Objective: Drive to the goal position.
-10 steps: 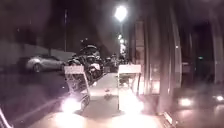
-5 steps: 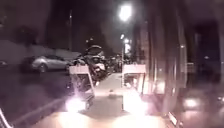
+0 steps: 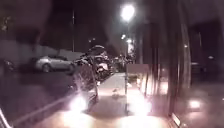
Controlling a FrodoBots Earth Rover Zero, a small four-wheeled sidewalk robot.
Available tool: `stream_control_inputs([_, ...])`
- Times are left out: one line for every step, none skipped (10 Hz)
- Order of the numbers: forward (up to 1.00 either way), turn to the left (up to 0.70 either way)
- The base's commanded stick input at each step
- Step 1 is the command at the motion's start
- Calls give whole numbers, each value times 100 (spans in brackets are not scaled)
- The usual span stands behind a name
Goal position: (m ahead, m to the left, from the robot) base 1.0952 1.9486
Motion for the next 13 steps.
stream_control_inputs([0, 0])
stream_control_inputs([0, 0])
stream_control_inputs([0, 0])
stream_control_inputs([0, 0])
stream_control_inputs([0, 0])
stream_control_inputs([17, 0])
stream_control_inputs([44, 0])
stream_control_inputs([45, 0])
stream_control_inputs([45, 0])
stream_control_inputs([45, 0])
stream_control_inputs([45, 0])
stream_control_inputs([45, 0])
stream_control_inputs([0, 0])
